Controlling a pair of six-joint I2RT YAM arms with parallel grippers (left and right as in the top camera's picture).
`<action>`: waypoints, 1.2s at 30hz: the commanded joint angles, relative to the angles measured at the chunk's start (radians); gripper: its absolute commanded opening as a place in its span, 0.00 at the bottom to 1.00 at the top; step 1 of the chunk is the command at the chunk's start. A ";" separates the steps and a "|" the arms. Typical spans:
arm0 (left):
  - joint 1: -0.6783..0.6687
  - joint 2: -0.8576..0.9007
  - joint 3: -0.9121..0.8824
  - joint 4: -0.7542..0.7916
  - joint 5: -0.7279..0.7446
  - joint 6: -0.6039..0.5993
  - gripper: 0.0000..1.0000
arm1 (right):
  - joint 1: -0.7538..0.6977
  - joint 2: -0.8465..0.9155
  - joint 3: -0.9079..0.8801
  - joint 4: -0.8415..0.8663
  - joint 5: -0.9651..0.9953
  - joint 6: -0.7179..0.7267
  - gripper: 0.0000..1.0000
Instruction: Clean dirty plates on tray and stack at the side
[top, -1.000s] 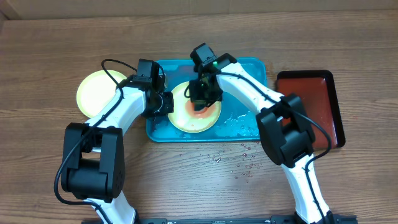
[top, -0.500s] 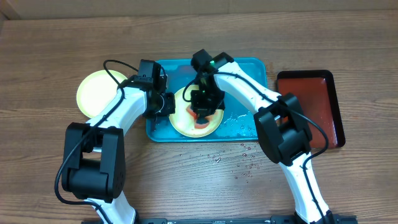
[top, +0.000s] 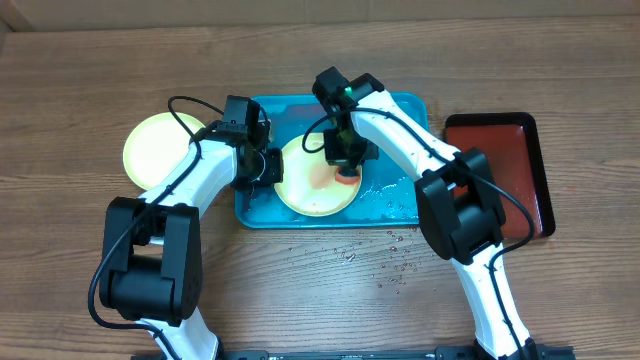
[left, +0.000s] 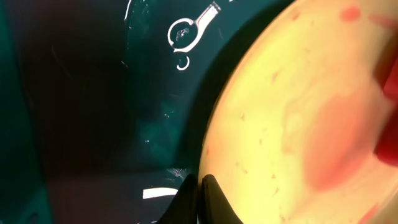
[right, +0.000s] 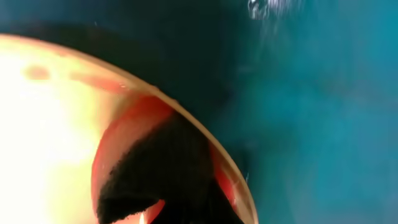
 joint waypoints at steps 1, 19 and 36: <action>0.001 0.011 0.016 -0.003 -0.008 -0.004 0.04 | 0.013 0.024 0.018 0.078 0.101 0.027 0.04; 0.001 0.011 0.016 -0.005 -0.011 -0.004 0.04 | 0.110 0.024 0.012 0.221 -0.283 -0.030 0.07; 0.001 0.011 0.016 -0.008 -0.019 -0.011 0.04 | 0.050 0.024 0.012 -0.065 -0.236 -0.139 0.04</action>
